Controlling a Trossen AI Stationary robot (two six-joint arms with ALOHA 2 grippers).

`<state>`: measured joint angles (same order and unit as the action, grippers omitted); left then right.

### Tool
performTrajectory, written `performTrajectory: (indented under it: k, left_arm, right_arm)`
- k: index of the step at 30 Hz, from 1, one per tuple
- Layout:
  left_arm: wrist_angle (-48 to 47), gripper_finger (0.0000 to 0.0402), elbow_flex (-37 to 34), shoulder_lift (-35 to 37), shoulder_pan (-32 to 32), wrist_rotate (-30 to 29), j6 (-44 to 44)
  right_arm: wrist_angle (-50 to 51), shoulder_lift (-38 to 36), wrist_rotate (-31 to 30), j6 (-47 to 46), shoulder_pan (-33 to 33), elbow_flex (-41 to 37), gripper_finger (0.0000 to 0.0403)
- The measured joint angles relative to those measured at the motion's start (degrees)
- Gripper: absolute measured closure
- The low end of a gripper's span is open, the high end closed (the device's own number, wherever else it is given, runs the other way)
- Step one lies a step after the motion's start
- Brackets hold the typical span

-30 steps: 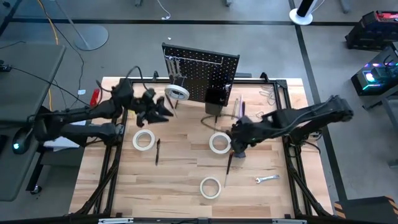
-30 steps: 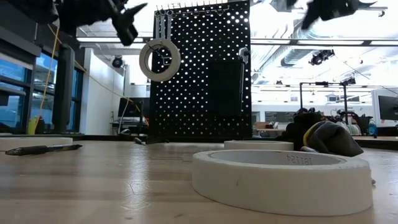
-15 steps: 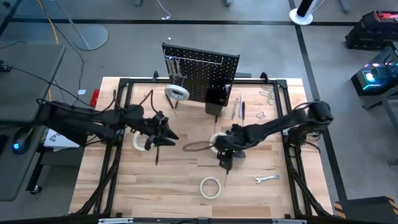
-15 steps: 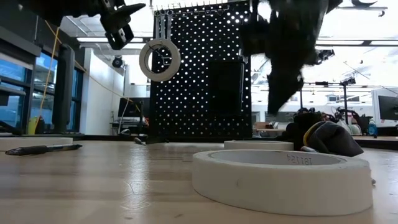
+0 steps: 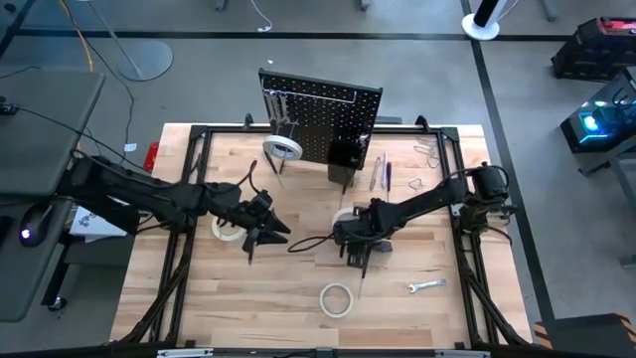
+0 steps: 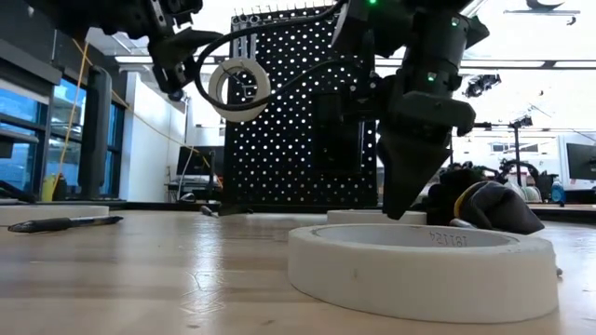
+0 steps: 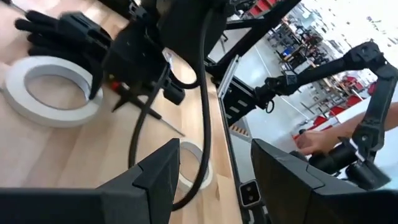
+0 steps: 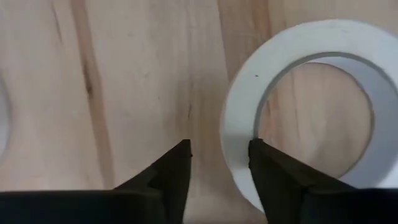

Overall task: Hang tools onto peg board
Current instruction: Hang the masking tape onto the pegboard

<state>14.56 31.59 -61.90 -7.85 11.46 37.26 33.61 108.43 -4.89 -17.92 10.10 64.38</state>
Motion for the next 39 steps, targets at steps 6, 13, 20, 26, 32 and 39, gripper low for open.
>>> performTrajectory:
  k: [6,13,20,26,32,39]
  left_arm:
    - [1.2,0.0211,0.0,-0.2,-1.9,-1.2,0.0]
    - [2.0,0.0211,0.0,-0.2,-2.0,-4.3,-2.4]
    - [1.9,0.0211,0.0,-0.2,-2.0,-4.3,-2.4]
    - [1.8,0.0211,0.0,-0.2,-2.0,-4.3,-3.4]
    - [2.7,0.0211,0.0,0.0,-2.0,-4.2,-3.4]
    - [7.1,0.0211,2.5,0.3,-1.8,-4.2,-4.4]
  right_arm:
    - [0.1,-4.1,-3.0,3.3,0.4,2.8,0.0297]
    - [-0.1,-3.3,-1.9,4.4,-1.7,3.0,0.0275]
    - [-1.3,1.8,2.3,7.9,-3.7,3.1,0.0191]
    - [-0.9,5.9,4.9,4.3,-3.9,3.7,0.0164]
    - [2.2,2.4,6.0,0.6,-2.6,5.2,0.0346]
    - [11.8,-11.4,2.7,-0.3,-0.1,14.3,0.0358]
